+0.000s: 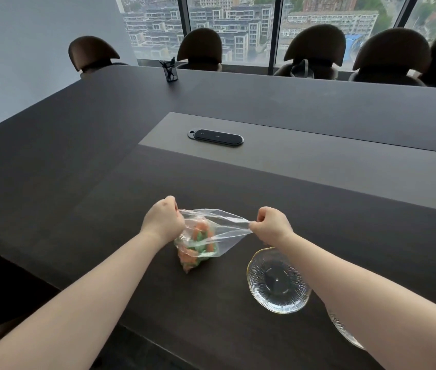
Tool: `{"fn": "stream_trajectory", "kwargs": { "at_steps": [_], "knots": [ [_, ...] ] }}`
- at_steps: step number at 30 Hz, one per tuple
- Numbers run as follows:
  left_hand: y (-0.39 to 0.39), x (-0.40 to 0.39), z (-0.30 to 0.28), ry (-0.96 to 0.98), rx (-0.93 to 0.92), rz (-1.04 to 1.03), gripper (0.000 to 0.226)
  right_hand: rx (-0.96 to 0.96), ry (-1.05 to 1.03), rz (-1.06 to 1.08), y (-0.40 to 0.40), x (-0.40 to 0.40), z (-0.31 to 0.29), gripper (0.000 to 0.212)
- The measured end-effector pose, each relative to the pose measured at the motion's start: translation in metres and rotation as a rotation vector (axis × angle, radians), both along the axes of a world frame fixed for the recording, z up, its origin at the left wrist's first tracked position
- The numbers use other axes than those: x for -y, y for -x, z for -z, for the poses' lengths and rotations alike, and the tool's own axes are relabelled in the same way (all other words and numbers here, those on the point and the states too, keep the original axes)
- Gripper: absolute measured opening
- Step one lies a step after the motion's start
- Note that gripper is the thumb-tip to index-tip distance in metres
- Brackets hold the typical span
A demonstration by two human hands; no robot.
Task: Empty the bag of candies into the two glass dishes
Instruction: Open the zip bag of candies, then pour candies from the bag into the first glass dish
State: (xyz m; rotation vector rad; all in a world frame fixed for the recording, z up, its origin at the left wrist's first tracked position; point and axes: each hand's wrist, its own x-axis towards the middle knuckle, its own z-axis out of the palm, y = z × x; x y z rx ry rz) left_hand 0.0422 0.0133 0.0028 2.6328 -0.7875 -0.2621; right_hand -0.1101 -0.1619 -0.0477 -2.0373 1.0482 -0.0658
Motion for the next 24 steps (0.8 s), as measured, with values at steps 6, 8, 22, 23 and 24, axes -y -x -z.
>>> {"fn": "stream_trajectory", "kwargs": {
  "at_steps": [6,8,22,23,24],
  "knots": [
    [0.007,0.006,-0.014,0.219,0.058,-0.01,0.014,0.095,-0.121,0.084,-0.003,-0.003,-0.01,0.012],
    [0.01,0.01,-0.025,0.365,0.04,-0.036,0.011,0.259,-0.286,0.141,0.0,0.0,-0.014,0.008],
    [0.077,0.078,-0.089,0.753,-0.328,0.105,0.006,0.481,-0.814,0.435,0.057,0.038,0.017,0.014],
    [0.083,0.084,-0.092,0.787,-0.373,0.114,0.008,0.455,-0.807,0.449,0.063,0.041,0.022,0.012],
    [0.088,0.091,-0.096,0.82,-0.415,0.123,0.01,0.422,-0.802,0.459,0.069,0.043,0.025,0.013]
  ]
}}
